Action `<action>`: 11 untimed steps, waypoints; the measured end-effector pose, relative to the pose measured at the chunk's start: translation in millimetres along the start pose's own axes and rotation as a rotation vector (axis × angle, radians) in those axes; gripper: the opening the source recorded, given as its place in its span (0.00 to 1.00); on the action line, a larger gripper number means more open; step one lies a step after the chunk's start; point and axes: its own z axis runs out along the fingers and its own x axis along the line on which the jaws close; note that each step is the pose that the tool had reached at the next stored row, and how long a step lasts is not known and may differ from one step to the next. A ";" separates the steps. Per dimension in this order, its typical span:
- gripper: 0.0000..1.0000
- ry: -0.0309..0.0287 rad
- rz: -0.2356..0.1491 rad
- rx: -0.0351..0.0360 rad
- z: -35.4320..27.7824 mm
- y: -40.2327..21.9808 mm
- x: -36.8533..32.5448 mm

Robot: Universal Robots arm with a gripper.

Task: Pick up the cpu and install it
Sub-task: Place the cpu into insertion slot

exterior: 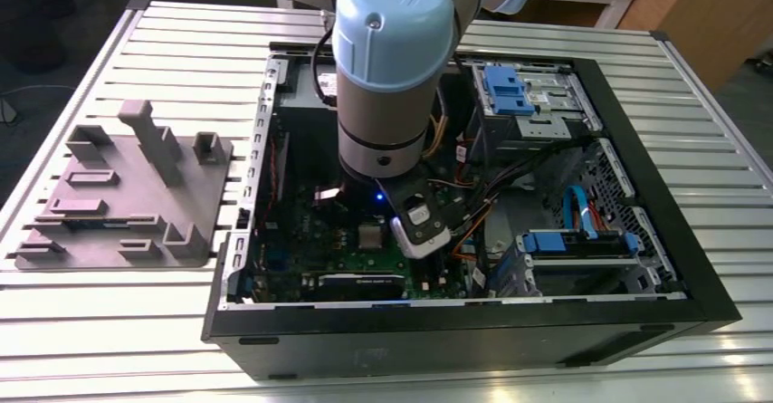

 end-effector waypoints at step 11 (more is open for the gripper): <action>0.46 -0.0001 0.000 -0.0002 1.6 0.0 0.0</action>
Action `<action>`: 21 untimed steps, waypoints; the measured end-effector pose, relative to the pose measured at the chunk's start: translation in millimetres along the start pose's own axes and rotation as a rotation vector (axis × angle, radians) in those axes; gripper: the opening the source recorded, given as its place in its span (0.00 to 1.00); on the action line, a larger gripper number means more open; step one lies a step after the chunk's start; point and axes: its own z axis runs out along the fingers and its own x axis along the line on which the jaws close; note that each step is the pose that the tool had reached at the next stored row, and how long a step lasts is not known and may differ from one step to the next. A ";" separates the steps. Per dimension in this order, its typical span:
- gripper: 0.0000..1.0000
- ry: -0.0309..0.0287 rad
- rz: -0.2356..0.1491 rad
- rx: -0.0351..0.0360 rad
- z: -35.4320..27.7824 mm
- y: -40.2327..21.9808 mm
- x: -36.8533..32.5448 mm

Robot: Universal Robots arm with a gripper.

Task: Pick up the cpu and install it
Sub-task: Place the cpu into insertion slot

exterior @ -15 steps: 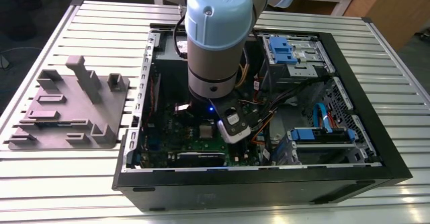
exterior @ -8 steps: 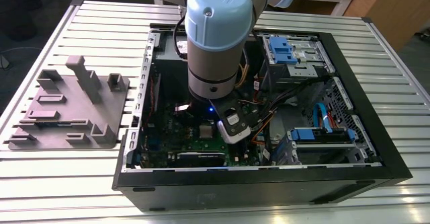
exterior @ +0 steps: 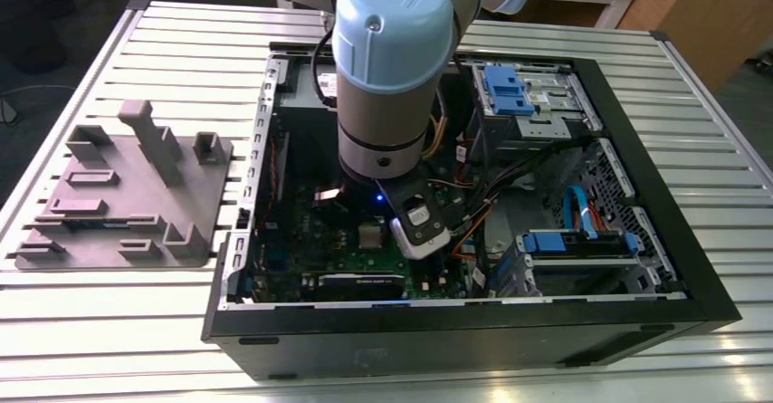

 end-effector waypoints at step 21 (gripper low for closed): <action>0.38 -0.0001 0.000 -0.0003 -5.5 0.2 -0.1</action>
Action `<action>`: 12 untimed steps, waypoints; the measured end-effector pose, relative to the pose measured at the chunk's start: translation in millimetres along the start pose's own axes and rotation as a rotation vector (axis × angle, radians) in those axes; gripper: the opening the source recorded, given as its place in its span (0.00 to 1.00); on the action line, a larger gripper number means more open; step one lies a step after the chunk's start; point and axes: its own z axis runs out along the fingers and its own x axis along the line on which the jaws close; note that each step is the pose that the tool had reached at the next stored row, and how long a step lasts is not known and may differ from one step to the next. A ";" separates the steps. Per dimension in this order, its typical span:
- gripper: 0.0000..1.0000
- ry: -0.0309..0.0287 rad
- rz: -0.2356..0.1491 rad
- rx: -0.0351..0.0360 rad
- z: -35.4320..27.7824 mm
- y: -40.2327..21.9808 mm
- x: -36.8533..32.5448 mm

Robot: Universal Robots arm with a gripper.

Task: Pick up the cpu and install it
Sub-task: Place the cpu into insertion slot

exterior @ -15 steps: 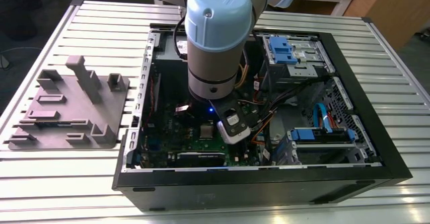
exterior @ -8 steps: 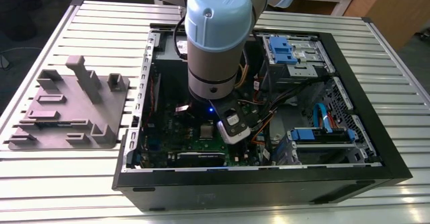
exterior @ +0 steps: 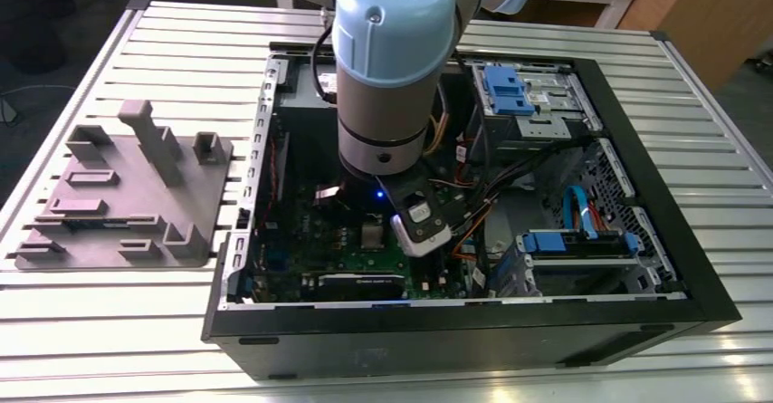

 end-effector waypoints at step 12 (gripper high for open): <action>0.40 0.0001 0.000 0.0003 2.2 -0.1 0.0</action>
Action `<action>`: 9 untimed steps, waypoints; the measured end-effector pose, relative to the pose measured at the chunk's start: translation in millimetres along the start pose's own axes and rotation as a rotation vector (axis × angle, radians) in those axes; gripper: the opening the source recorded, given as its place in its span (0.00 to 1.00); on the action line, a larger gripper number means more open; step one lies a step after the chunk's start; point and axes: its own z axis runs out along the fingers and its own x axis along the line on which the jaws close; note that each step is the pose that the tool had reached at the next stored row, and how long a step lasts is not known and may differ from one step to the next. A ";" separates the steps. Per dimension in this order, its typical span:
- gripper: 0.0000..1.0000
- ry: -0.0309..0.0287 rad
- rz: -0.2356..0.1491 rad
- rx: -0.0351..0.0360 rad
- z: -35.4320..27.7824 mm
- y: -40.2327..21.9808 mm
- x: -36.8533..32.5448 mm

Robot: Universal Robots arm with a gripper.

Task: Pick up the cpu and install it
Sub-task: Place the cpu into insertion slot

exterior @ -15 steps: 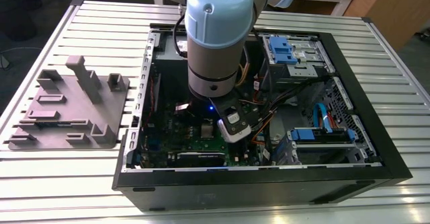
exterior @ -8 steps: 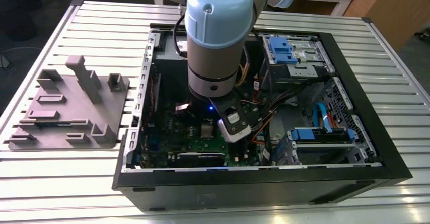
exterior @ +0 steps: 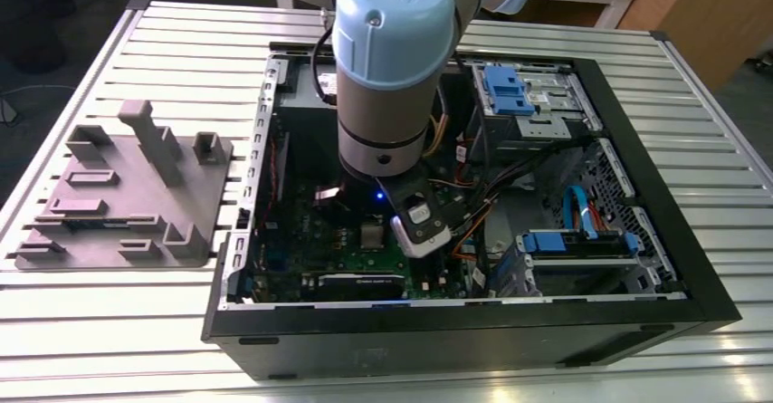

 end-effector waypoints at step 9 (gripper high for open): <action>0.46 0.0001 0.000 0.0001 3.2 -0.1 0.1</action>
